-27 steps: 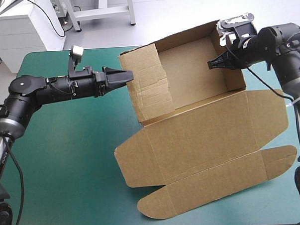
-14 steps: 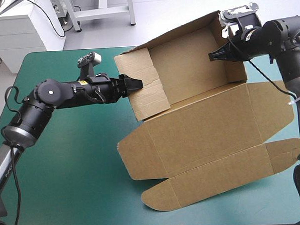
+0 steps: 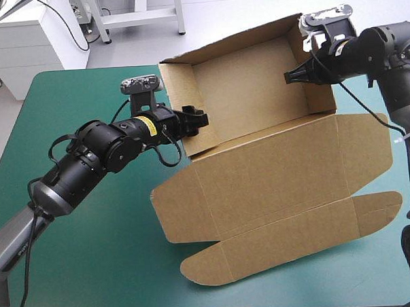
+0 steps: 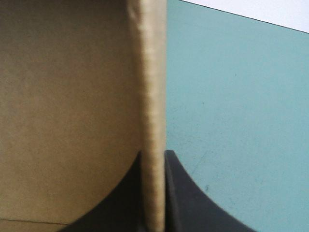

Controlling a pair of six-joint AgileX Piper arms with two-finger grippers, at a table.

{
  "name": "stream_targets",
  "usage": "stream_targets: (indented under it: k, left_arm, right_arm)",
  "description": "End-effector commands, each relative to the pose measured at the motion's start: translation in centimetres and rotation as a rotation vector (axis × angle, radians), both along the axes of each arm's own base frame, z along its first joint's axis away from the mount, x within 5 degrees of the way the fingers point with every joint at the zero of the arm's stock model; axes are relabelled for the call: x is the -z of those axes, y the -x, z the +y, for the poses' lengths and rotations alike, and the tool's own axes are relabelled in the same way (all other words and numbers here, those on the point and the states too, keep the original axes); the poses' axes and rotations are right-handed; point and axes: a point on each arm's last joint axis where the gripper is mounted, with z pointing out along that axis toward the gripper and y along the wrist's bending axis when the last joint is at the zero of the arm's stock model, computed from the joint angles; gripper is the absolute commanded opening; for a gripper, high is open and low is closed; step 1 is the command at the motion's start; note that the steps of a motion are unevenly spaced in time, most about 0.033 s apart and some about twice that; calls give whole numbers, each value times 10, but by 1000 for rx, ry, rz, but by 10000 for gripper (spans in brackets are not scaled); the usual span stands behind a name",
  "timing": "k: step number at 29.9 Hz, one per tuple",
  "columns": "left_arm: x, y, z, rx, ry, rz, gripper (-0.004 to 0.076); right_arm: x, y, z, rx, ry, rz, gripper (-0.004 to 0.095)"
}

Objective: Fold the box

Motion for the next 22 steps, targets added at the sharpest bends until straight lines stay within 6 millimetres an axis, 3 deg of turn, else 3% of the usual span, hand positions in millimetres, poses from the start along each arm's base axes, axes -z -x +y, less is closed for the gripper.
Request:
stream_targets:
  k: [1, 6, 12, 22]
  left_arm:
    - [-38, 8, 6, -47, 53, -128, 472]
    - [-49, 11, 7, -60, 75, -123, 470]
    - [-48, 11, 7, -85, 109, -88, 419]
    - [-46, 10, 6, -91, 111, -75, 418]
  right_arm:
    - [-30, 16, -2, 6, -44, -141, -9]
    - [-30, 16, -2, 4, -42, -141, -9]
    - [-31, 16, -1, 1, -37, -150, -2]
    - [-35, 21, 29, 0, 95, -231, 1]
